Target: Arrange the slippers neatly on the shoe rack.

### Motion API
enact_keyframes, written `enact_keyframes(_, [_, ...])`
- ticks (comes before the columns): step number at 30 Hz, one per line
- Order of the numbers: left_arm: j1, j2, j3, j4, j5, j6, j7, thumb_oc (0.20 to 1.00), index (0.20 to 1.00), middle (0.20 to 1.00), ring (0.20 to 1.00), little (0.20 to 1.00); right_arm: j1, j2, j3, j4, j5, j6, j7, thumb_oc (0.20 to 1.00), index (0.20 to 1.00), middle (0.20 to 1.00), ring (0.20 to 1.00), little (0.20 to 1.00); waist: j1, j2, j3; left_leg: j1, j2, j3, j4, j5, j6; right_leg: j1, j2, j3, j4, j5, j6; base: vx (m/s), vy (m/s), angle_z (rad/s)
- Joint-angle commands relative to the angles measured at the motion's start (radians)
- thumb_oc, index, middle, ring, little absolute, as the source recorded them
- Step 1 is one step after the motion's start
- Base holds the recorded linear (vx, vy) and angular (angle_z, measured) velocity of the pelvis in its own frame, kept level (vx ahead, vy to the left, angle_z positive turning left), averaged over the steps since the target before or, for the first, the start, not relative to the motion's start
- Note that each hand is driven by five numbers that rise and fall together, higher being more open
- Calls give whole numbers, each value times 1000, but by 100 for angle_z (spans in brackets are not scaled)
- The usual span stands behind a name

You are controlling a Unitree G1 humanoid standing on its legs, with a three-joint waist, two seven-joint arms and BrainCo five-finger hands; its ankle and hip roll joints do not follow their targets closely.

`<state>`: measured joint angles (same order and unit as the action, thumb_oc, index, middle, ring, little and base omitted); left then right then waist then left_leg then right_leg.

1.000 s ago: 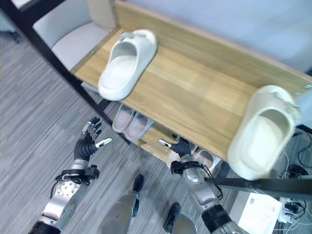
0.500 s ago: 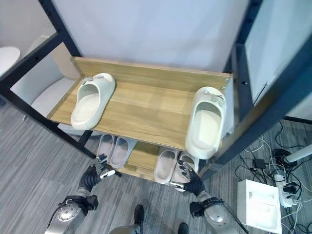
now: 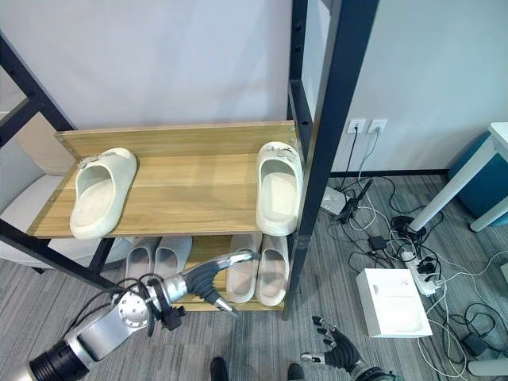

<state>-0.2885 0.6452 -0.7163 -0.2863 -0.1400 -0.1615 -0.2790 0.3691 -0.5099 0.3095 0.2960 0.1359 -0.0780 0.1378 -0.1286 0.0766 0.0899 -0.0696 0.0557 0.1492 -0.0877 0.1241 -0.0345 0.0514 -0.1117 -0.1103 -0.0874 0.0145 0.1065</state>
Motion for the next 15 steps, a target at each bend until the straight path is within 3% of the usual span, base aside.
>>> enact_keyframes(1, [-83, -68, 44, 15, -270, -17, -41, 1000, 1000, 1000, 1000, 1000, -53, 12, -8, -85, -17, -33, -1, 1000, 1000, 1000, 1000, 1000, 1, -13, 14, 51, 43, -12, 0, -103, -52, -16, -32, -58, 0, -32, 61, -32, -31, 0])
enact_keyframes(5, [-114, -150, 131, -67, -446, -19, -20, 1000, 1000, 1000, 1000, 1000, -88, 61, 29, -11, -5, -57, -25, 1000, 1000, 1000, 1000, 1000, 12, -12, 16, 46, 40, -20, 0, -99, -48, -15, -32, -62, 0, -33, 57, -8, -6, 0])
enact_keyframes(7, [-152, -253, 271, -78, -503, -86, 108, 1000, 1000, 1000, 1000, 1000, -159, 128, 64, 74, 4, -59, -63, 1000, 1000, 1000, 1000, 1000, 29, -12, 18, 53, 37, -31, 0, -97, -48, 0, -33, -70, 0, -39, 51, -2, -27, 8])
enact_keyframes(8, [-150, -250, 345, -40, -364, -155, 236, 1000, 1000, 1000, 1000, 1000, -159, 26, 58, -143, -138, -122, -99, 1000, 1000, 1000, 1000, 1000, 25, -8, 23, 59, 37, -28, 0, -100, -49, 5, -34, -66, 0, -40, 54, 16, -16, 13])
enact_keyframes(9, [-162, -223, 396, -46, -290, -155, 313, 1000, 1000, 1000, 1000, 1000, -262, -6, 19, -160, -132, -105, -165, 1000, 1000, 1000, 1000, 1000, 38, -7, 24, 64, 37, -30, 0, -101, -48, 10, -33, -67, 0, -42, 49, 3, -13, 10])
enact_keyframes(10, [-130, -220, 451, -76, -240, -166, 362, 1000, 1000, 1000, 1000, 1000, -251, 17, -10, -204, -117, -106, -177, 1000, 1000, 1000, 1000, 1000, 47, -7, 25, 60, 38, -33, 0, -97, -49, 7, -32, -71, 0, -40, 47, 25, -25, 4])
enact_keyframes(11, [-86, -211, 510, -53, -137, -201, 423, 1000, 1000, 1000, 1000, 1000, -58, 94, -9, -179, -22, -131, -96, 1000, 1000, 1000, 1000, 1000, 34, -6, 28, 69, 39, -30, 0, -101, -51, 15, -31, -69, 0, -45, 50, 29, -8, 4])
enact_keyframes(12, [-117, -175, 535, 0, 13, -174, 520, 1000, 1000, 1000, 1000, 1000, -83, 31, 20, -121, -188, -133, -163, 1000, 1000, 1000, 1000, 1000, 32, -6, 19, 69, 40, -21, 0, -100, -51, 12, -31, -63, 0, -42, 51, 43, -16, 24])
enact_keyframes(13, [-128, -121, 564, 16, 184, -144, 645, 1000, 1000, 1000, 1000, 1000, -122, 13, 29, -119, -229, -141, -201, 1000, 1000, 1000, 1000, 1000, 42, -4, 19, 66, 39, -28, 0, -98, -50, 11, -30, -69, 0, -41, 50, 32, -19, 27])
enact_keyframes(15, [-136, -99, 578, 33, 258, -124, 684, 1000, 1000, 1000, 1000, 1000, -128, 18, 45, -113, -247, -134, -208, 1000, 1000, 1000, 1000, 1000, 43, -1, 15, 67, 39, -27, 0, -98, -50, 11, -30, -68, 0, -41, 50, 22, -16, -4])
